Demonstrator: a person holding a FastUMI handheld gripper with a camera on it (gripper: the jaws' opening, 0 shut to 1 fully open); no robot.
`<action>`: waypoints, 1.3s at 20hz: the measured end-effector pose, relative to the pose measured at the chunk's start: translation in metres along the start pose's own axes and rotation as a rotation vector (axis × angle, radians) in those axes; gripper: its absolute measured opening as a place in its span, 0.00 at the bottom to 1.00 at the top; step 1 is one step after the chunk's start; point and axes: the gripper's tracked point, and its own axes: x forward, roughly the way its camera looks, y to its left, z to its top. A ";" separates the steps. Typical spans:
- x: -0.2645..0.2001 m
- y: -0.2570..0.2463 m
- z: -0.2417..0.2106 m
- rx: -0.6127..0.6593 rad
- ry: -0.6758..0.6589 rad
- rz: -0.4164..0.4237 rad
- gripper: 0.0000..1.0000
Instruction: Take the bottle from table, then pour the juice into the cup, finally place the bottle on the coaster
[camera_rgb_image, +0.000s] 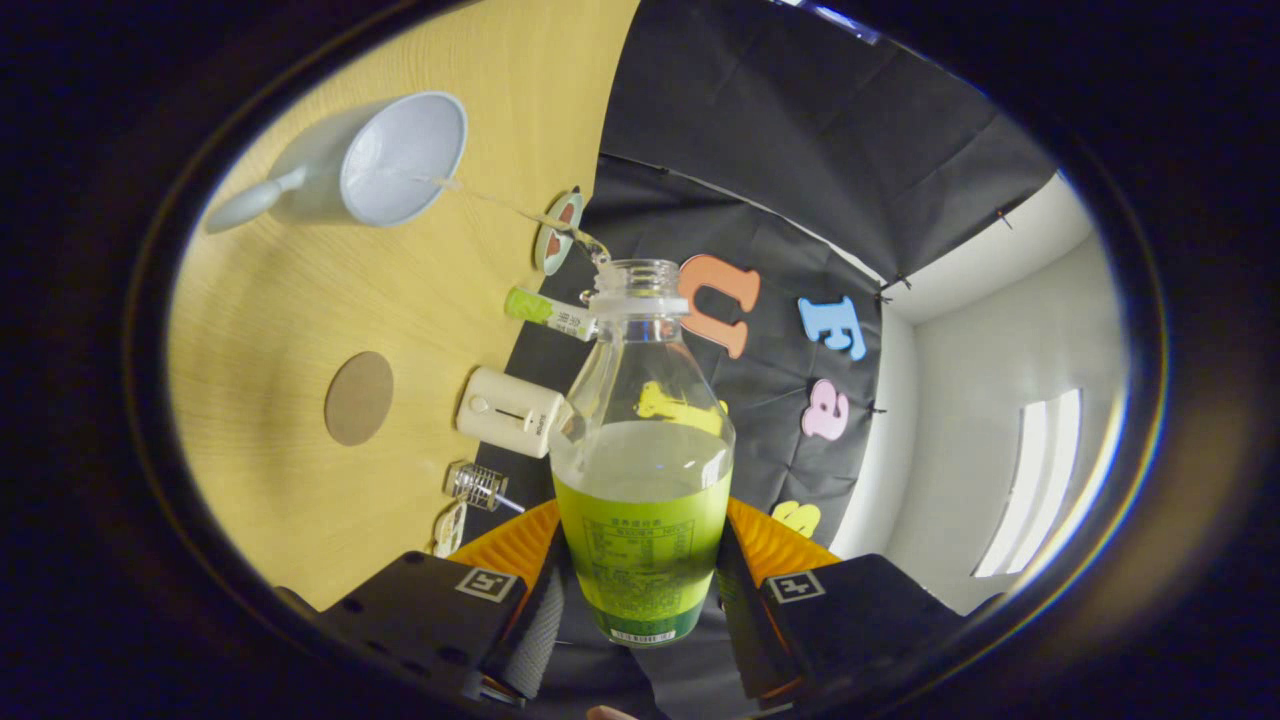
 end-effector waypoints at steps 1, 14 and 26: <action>0.000 0.000 0.000 -0.002 0.001 0.000 0.76; -0.001 -0.008 0.007 -0.059 -0.015 -0.012 0.76; 0.004 -0.013 0.016 -0.124 -0.046 -0.031 0.76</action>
